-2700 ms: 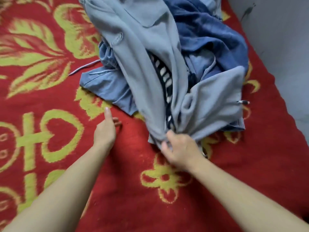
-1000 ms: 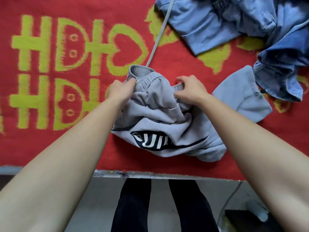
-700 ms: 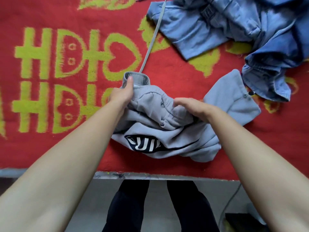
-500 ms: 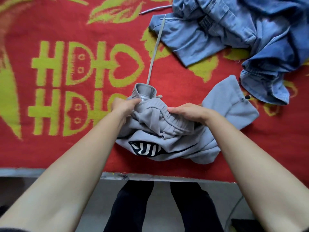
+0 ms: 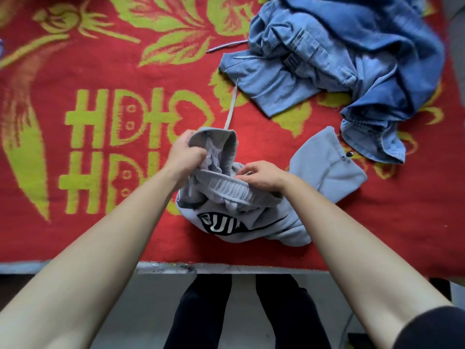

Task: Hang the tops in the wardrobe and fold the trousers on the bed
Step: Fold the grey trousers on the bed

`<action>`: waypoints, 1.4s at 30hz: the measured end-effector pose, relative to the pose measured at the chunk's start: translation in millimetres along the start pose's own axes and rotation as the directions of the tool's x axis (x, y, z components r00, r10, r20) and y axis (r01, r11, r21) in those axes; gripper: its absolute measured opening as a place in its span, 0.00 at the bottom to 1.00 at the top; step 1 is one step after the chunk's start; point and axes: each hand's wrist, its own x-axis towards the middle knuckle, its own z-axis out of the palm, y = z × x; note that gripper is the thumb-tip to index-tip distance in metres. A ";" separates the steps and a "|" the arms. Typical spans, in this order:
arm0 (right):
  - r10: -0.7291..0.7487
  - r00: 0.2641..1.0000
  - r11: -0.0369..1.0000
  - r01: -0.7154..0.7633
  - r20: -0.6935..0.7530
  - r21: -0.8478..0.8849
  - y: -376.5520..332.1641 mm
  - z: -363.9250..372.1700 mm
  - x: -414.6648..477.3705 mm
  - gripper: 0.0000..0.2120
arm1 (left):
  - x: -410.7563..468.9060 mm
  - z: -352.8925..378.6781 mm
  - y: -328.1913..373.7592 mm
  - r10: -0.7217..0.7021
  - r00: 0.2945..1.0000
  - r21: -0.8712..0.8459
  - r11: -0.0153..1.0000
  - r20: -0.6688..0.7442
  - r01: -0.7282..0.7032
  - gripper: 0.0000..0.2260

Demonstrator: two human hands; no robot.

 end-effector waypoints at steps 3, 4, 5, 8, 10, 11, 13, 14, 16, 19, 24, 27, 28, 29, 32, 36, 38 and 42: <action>0.005 0.994 0.997 -0.013 -0.113 -0.075 -2.4 -9.0 -2.9 0.07 | -4.1 -14.0 27.0 0.076 0.997 -0.070 0.995 0.004 -0.076 0.13; -0.006 0.992 0.998 -0.001 -0.124 -0.061 -5.1 -12.2 -5.8 0.09 | -6.3 -17.5 33.8 0.116 0.993 -0.053 0.992 0.005 -0.116 0.12; -0.023 0.994 1.000 0.021 -0.108 -0.019 -9.1 -15.6 -10.0 0.13 | -8.5 -20.3 40.9 0.155 0.988 -0.047 0.987 -0.009 -0.155 0.12; -0.062 0.998 0.998 0.062 -0.019 0.014 -26.9 -26.4 -24.0 0.32 | -15.2 -25.8 70.8 0.276 0.954 -0.084 0.954 -0.115 -0.287 0.08; -0.085 0.990 0.979 0.063 -0.110 -0.192 -40.5 -37.1 -33.3 0.23 | -20.0 -31.7 97.7 0.366 0.910 -0.056 0.922 -0.194 -0.383 0.05; -0.120 0.970 0.939 0.042 -0.210 -0.342 -47.2 -44.8 -38.0 0.16 | -22.4 -36.8 112.3 0.405 0.887 -0.033 0.906 -0.220 -0.422 0.05; -0.202 0.888 0.863 -0.038 -0.413 -0.504 -58.7 -66.7 -50.4 0.12 | -26.5 -52.6 142.4 0.457 0.847 -0.008 0.879 -0.272 -0.477 0.05; -0.231 0.834 0.859 -0.067 -0.501 -0.508 -64.7 -80.9 -57.9 0.12 | -28.6 -63.0 158.2 0.474 0.825 -0.006 0.866 -0.309 -0.500 0.06; -0.229 0.696 0.925 -0.063 -0.680 -0.375 -82.1 -113.1 -75.3 0.11 | -32.4 -87.2 189.7 0.494 0.777 -0.006 0.842 -0.389 -0.539 0.07; -0.033 0.527 0.995 0.094 -0.849 0.020 -128.2 -159.0 -107.3 0.11 | -44.1 -124.5 229.6 0.572 0.704 0.141 0.808 -0.421 -0.572 0.09; 0.085 0.550 0.798 0.462 -0.831 0.387 -218.5 -222.9 -171.4 0.13 | -71.0 -166.9 283.1 0.604 0.643 0.255 0.791 -0.471 -0.556 0.09; 0.065 0.591 0.547 0.653 -0.804 0.524 -269.2 -251.5 -216.5 0.10 | -94.1 -186.0 328.9 0.651 0.594 0.283 0.750 -0.472 -0.598 0.10; 0.044 0.595 0.488 0.688 -0.803 0.537 -286.1 -260.0 -233.1 0.11 | -103.6 -191.7 347.3 0.673 0.571 0.282 0.727 -0.470 -0.625 0.11; 0.022 0.595 0.439 0.716 -0.803 0.543 -301.7 -268.4 -248.6 0.12 | -114.1 -197.7 366.4 0.693 0.540 0.284 0.703 -0.478 -0.652 0.12; -0.012 0.580 0.325 0.772 -0.814 0.545 -343.0 -288.1 -295.7 0.14 | -150.2 -216.1 417.3 0.723 0.450 0.312 0.655 -0.523 -0.688 0.15; -0.108 0.395 0.399 0.858 -0.912 0.324 -381.7 -300.8 -352.8 0.11 | -191.6 -240.6 469.4 0.745 0.369 0.342 0.609 -0.556 -0.716 0.19; -0.301 0.251 0.553 0.832 -0.920 0.046 -391.1 -305.2 -378.1 0.24 | -207.0 -249.3 489.7 0.747 0.302 0.376 0.588 -0.592 -0.716 0.19; -0.612 0.397 0.768 0.507 -0.684 -0.392 -398.9 -302.9 -411.0 0.28 | -221.3 -257.2 509.5 0.740 0.220 0.415 0.567 -0.635 -0.711 0.17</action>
